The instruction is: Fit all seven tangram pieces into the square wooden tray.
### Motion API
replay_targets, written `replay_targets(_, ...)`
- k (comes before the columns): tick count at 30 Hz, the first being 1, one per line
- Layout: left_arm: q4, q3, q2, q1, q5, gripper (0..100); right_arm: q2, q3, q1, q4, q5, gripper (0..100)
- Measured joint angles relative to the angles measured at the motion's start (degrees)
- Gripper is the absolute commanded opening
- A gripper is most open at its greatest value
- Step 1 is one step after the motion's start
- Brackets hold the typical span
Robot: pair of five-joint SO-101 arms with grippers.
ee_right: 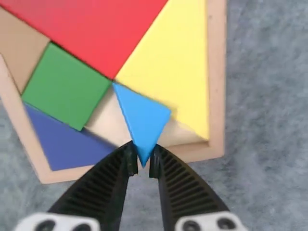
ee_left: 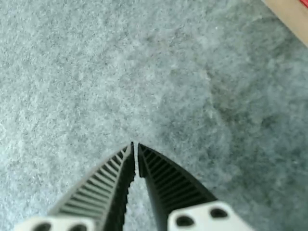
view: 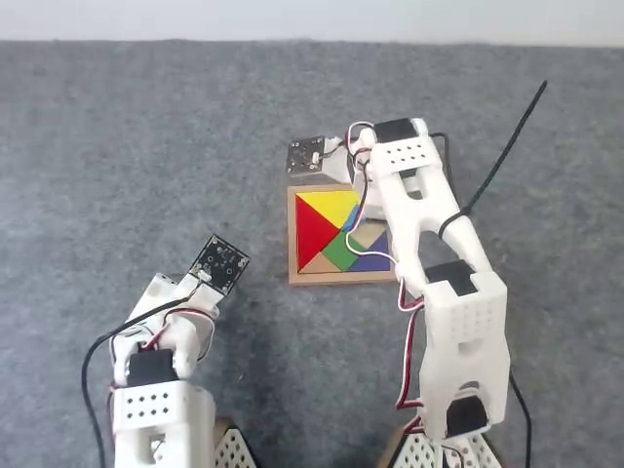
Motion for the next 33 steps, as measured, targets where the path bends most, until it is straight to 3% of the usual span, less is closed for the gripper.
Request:
replay_targets(16,0.0,0.0,0.0,0.0,0.0,1,1.2,-5.4,-0.2,2.6,3.3,1.3)
replay_targets(22,0.0,0.0,0.0,0.0,0.0,1,1.2,-5.4,-0.2,3.2,4.0,15.8)
replay_targets(25,0.0,0.0,0.0,0.0,0.0,1,1.2,-5.4,-0.2,3.2,4.0,17.2)
replay_targets(30,0.0,0.0,0.0,0.0,0.0,1,1.2,-7.0,0.2,0.8,-6.2,17.2)
replay_targets(33,0.0,0.0,0.0,0.0,0.0,1,1.2,-8.4,1.0,4.7,-11.0,17.3)
